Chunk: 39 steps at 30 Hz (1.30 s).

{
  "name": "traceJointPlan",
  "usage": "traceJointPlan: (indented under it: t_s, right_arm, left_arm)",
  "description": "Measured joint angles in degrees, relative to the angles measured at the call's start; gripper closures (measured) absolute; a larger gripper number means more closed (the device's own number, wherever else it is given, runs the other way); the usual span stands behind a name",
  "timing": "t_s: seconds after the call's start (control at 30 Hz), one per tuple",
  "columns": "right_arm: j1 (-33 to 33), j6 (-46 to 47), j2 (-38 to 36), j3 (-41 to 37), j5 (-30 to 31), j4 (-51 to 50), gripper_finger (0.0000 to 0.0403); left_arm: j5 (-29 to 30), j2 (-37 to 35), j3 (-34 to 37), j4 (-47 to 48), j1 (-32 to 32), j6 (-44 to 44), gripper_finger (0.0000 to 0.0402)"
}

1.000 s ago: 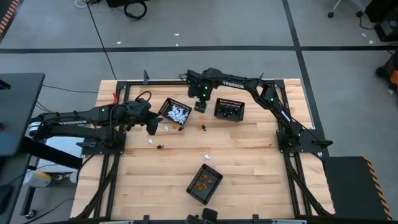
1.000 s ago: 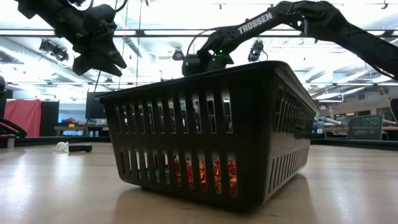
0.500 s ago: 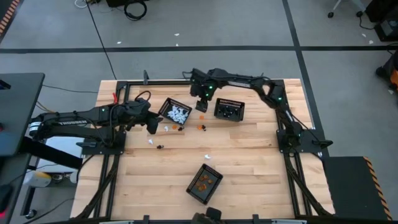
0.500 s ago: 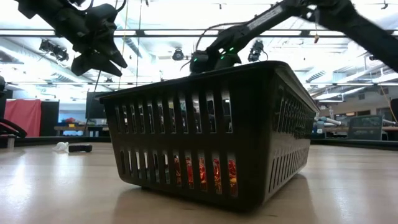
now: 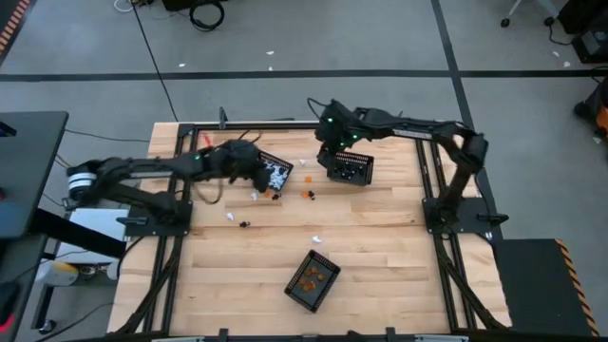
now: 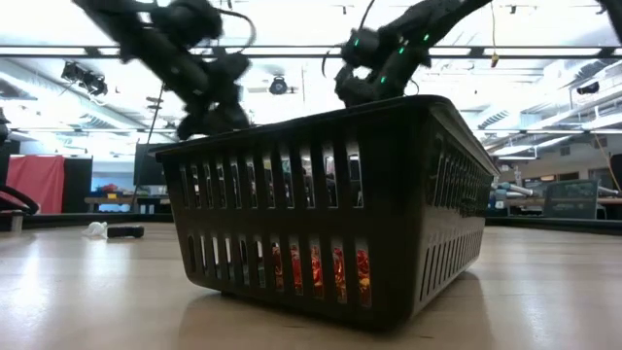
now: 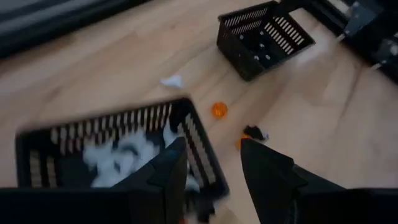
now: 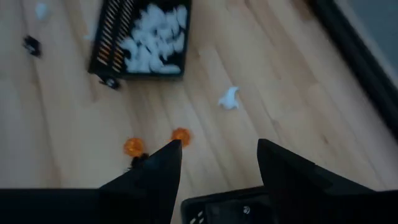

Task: Sort Halloween decoration
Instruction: Put the white ghost toy into the top left black basket

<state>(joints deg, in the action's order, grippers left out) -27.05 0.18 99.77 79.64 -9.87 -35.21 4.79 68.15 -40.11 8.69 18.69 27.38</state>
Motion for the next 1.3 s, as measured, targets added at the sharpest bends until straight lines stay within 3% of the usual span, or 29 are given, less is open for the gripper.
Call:
traceJointPlan:
  t_s: [0.3,0.53,0.7,0.87,1.07,1.3]
  right_arm:
    - [0.5,7.3,-12.2,-7.8,1.4,0.5,0.0188]
    - [3.0,13.4,-23.1,-15.0,6.2,0.7,0.0188]
    - [5.3,18.5,-28.6,-18.2,7.8,0.6,0.0188]
    - [7.9,22.1,-31.1,-19.9,9.6,0.8,0.0188]
    - [10.1,24.2,-30.8,-20.0,10.8,1.3,0.0188]
    - [11.6,27.4,-30.4,-20.0,11.4,2.2,0.0188]
  left_arm:
    - [-9.2,23.2,-20.4,4.8,6.6,-13.5,0.0241]
    - [-9.9,40.0,-39.6,17.5,7.3,-26.4,0.0241]
    - [-9.5,48.2,-49.4,23.5,7.9,-31.4,0.0241]
    - [-9.5,52.8,-53.9,26.8,8.3,-33.6,0.0241]
    - [-10.5,55.3,-54.4,27.0,9.4,-35.3,0.0241]
    - [-5.0,56.8,-54.4,26.2,8.6,-41.0,0.0241]
